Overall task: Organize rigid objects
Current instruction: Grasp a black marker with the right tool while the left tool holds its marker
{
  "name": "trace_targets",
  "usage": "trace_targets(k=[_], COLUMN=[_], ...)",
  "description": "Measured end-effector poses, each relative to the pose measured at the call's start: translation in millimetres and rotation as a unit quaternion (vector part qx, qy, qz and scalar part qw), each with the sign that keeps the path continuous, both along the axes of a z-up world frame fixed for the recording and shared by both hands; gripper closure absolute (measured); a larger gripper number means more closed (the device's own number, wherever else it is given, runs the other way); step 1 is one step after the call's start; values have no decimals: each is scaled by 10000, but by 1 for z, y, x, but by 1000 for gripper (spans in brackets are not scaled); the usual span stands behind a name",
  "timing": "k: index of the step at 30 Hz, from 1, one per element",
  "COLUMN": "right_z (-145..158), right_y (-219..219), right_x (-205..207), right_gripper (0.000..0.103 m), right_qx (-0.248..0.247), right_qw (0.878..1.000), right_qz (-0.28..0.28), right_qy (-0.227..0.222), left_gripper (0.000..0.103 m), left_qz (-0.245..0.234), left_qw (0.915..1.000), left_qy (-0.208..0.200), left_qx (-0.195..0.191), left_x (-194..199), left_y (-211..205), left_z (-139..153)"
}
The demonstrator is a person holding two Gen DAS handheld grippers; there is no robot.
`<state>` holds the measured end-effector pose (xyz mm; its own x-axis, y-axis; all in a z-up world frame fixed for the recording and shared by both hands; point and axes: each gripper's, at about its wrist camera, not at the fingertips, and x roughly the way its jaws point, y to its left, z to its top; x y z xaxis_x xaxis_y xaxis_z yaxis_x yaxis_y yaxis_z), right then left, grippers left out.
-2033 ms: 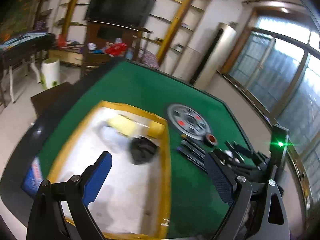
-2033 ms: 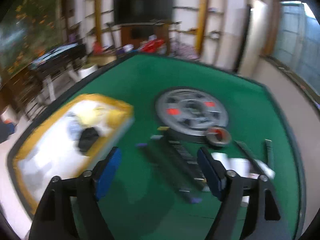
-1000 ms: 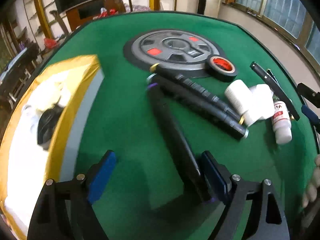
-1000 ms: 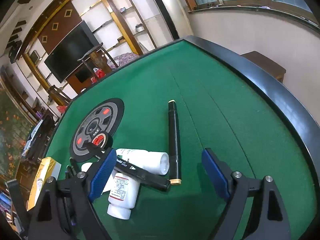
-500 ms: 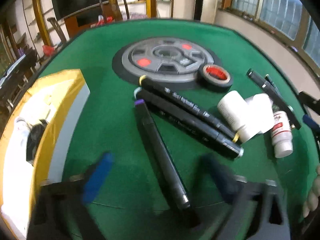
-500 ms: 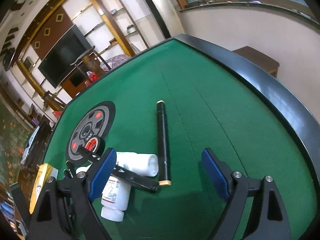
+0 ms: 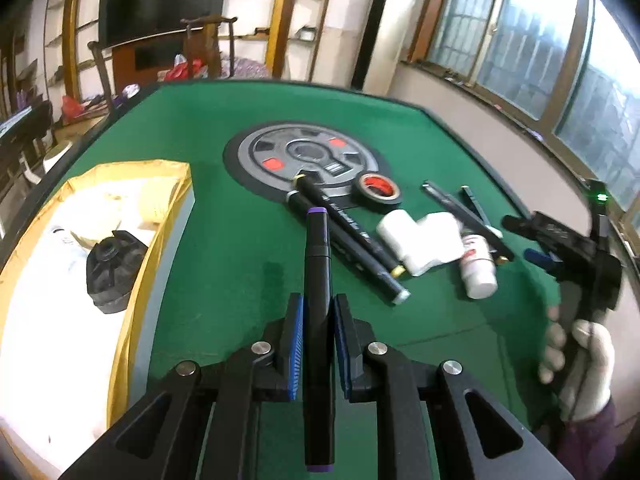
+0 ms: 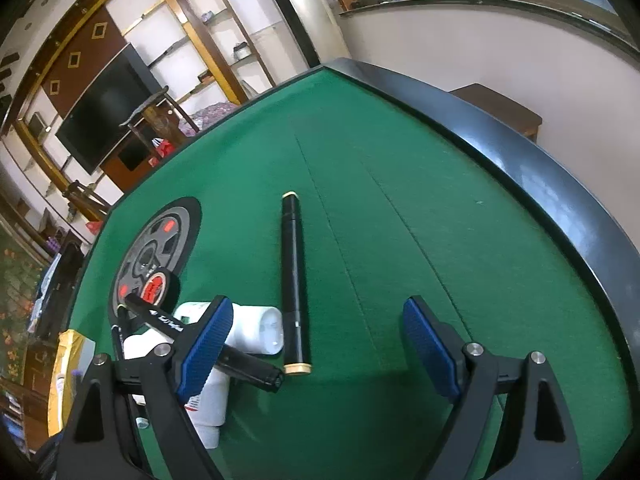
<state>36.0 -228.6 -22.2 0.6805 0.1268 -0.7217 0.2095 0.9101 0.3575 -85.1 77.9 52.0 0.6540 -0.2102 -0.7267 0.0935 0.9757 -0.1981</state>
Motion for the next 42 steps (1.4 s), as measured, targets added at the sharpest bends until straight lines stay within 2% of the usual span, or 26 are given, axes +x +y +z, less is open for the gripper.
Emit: trace_targets(k=[13,16,18,23,26,27,29,31,33,35,38,42], right_z=[-5,0,10,63,83,84,78,71,57,42,23,6], right_y=[11,28,40,76,115,132,159,180,203,220,234,246], right_x=[5,7,1,-33,-42,-42,-36,-24,-9,11,32,52], right_gripper=[17,17,17,17,17,17,18,21,39,49,52,52], right_qx=[-462,-897,-1424,-1501,-1547,-1248,-698,-477,-465,-313,-202,-470], right_qw=[9988,9957,9895,9844,9727,9661,9537,9449,9383,9340,9325,9337], right_qz=[-57,197,229,735,1546,2144,2889,3229,3426,3540,3537,3416], right_qy=[116,89,85,-541,-771,-716,-462,-239,29,370,700,968], left_gripper=[89,89,89,89,89,89,89,89,89,89,89,89], left_qz=[40,0,-26,-134,-138,-111,-17,103,235,341,511,668], left_qw=[9993,9995,9996,9987,9975,9969,9954,9940,9929,9914,9898,9870], left_qy=[61,-43,-74,17,-34,-48,-93,-188,-299,-360,-416,-374], left_qx=[-353,-299,-276,-493,-690,-780,-958,-1076,-1127,-1209,-1263,-1410], left_x=[-27,-38,-46,-49,-53,-54,-58,-64,-71,-76,-80,-76], left_y=[20,24,28,32,41,46,60,75,91,107,132,156], left_z=[4,12,13,6,8,9,14,20,26,30,29,20])
